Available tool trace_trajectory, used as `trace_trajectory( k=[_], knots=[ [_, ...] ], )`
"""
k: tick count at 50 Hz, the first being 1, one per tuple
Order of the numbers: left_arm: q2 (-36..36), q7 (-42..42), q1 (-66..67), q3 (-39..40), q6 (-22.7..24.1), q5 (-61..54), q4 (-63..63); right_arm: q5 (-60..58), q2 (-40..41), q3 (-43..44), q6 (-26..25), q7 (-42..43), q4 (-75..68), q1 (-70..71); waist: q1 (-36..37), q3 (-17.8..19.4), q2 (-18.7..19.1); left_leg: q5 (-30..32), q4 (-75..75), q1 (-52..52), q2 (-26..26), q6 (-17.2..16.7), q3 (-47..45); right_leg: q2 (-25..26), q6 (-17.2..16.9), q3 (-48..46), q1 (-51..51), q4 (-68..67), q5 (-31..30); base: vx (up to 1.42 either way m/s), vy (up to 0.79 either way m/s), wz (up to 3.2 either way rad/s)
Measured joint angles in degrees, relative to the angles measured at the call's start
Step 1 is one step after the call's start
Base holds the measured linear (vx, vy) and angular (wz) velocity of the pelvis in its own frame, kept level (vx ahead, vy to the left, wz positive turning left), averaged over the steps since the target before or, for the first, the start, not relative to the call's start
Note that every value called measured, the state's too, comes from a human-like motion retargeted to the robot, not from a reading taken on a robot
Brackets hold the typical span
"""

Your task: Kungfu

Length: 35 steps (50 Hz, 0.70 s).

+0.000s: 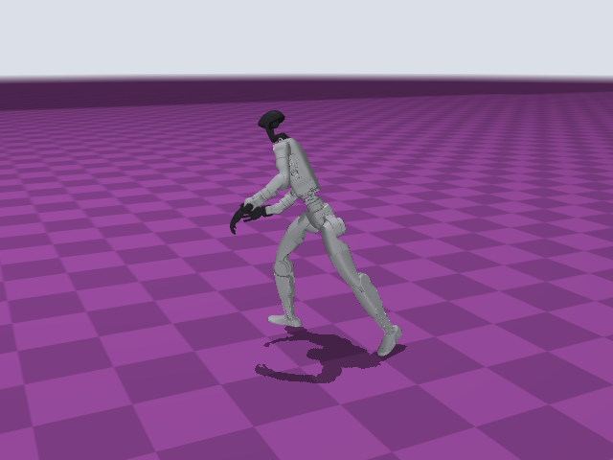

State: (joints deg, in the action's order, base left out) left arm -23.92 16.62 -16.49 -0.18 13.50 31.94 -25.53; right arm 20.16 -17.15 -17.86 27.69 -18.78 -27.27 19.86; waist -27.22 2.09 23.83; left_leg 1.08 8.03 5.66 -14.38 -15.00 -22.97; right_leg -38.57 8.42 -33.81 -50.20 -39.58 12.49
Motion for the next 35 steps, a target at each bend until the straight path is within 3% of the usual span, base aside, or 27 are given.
trace_trajectory(
  k=[3, 4, 5, 6, 8, 10, 13, 15, 18, 23, 30, 35],
  knots=[
    [-1.2, -6.6, -2.6, -0.1, 1.9, -5.6, -4.4, 4.5, -1.3, 2.4, -0.4, 2.6, 2.2, -1.6, 2.3, -0.6, -2.5, 13.7, 4.3, -5.2, -6.9, 0.4, -0.9, 8.7, 1.0, 0.7, 2.8, -2.9, 7.4, 0.30, -1.05, -2.44],
    [-1.5, -8.5, -4.0, -0.5, 2.5, -8.2, -5.8, 6.5, -2.2, 2.6, -0.6, 3.5, 3.1, -1.4, 3.1, -0.3, -4.0, 17.5, 7.8, -5.7, -7.8, 3.0, 0.8, 11.6, 1.5, 1.4, 4.4, -2.6, 8.9, 0.29, -0.91, -2.78],
    [-1.6, -10.3, -5.5, -0.9, 3.1, -10.9, -7.1, 8.4, -3.4, 2.7, -0.8, 4.4, 4.0, -0.8, 3.6, -0.1, -5.7, 21.2, 11.8, -5.4, -7.5, 6.6, 3.2, 13.8, 1.8, 2.2, 6.0, -1.8, 9.9, 0.24, -0.92, -2.82],
    [-1.6, -11.4, -7.1, -1.3, 3.6, -14.0, -8.2, 10.0, -4.5, 2.9, -1.1, 4.7, 5.0, -0.3, 4.6, 0.2, -6.8, 21.6, 14.9, -4.3, -4.3, 4.3, 11.6, 17.3, 2.2, 3.9, 7.4, -0.3, 10.0, 0.27, -0.85, -2.94],
    [-1.0, -11.8, -10.3, -2.0, 5.3, -21.2, -9.6, 12.8, -6.8, 4.1, -2.2, 4.7, 7.4, 1.0, 6.1, 0.4, -9.5, 17.6, 22.4, -1.8, 3.7, 0.5, 23.2, 22.3, 2.4, 8.1, 10.2, 2.6, 10.0, 0.36, -0.56, -2.95],
    [0.9, -10.6, -13.4, -1.5, 7.0, -29.2, -9.7, 15.2, -8.9, 5.8, -3.3, 4.0, 10.2, 2.5, 7.2, 0.5, -13.3, 12.2, 29.6, 1.3, 12.4, 0.0, 25.1, 23.9, 1.7, 13.4, 12.8, 4.4, 9.6, 0.45, -0.37, -2.73],
    [4.1, -8.9, -15.9, -1.5, 9.7, -42.2, -7.1, 18.5, -8.8, 7.6, -4.1, 5.0, 15.4, 3.9, 7.2, 1.4, -14.7, -0.1, 38.1, 7.6, 5.2, 0.7, 20.3, 33.4, 3.4, 15.4, 20.6, 11.3, 8.6, 0.54, -0.76, -2.52],
    [6.9, -9.8, -16.9, -1.5, 10.2, -49.4, -3.8, 20.3, -8.0, 8.7, -4.1, 6.0, 19.1, 5.0, 6.5, 1.7, -15.3, -7.7, 40.7, 11.7, 1.0, 4.7, 16.4, 37.8, 3.7, 17.1, 26.0, 16.1, 7.3, 0.63, -0.67, -2.33],
    [11.8, -12.0, -18.0, -1.3, 11.4, -57.4, 2.3, 23.3, -5.7, 10.7, -3.8, 6.8, 24.8, 6.1, 5.5, 1.2, -17.3, -13.5, 38.3, 16.8, -0.3, 7.8, 13.3, 41.7, 3.2, 21.0, 32.8, 21.2, 5.6, 0.62, -0.47, -2.40],
    [20.5, -6.5, -19.4, -3.4, 13.3, -73.1, 12.4, 31.3, -2.2, 12.5, -1.9, 8.2, 34.0, 8.0, 6.7, 1.0, -19.3, -15.1, 25.3, 22.4, -1.1, 8.6, 13.7, 46.9, 2.4, 30.5, 42.1, 26.0, 3.7, 0.59, -0.25, -2.96],
    [29.7, 11.6, -19.0, -8.5, 4.3, -95.0, 19.0, 41.1, 2.8, 11.6, 1.2, 9.0, 43.8, 8.6, 6.1, 2.5, -19.0, -13.2, 2.1, 22.8, -7.5, 10.1, 17.6, 49.2, 1.8, 46.7, 48.4, 22.2, 6.0, 0.62, 0.18, -3.11],
    [34.0, 17.3, -17.0, -12.2, 2.2, -99.3, 20.0, 42.9, 4.3, 11.1, 3.1, 8.8, 48.8, 5.3, 2.1, 4.1, -17.3, -13.8, -0.1, 20.1, -12.3, 11.4, 9.8, 48.1, 0.8, 55.5, 49.6, 17.0, 9.4, 0.64, 0.57, -2.30]
  ],
)
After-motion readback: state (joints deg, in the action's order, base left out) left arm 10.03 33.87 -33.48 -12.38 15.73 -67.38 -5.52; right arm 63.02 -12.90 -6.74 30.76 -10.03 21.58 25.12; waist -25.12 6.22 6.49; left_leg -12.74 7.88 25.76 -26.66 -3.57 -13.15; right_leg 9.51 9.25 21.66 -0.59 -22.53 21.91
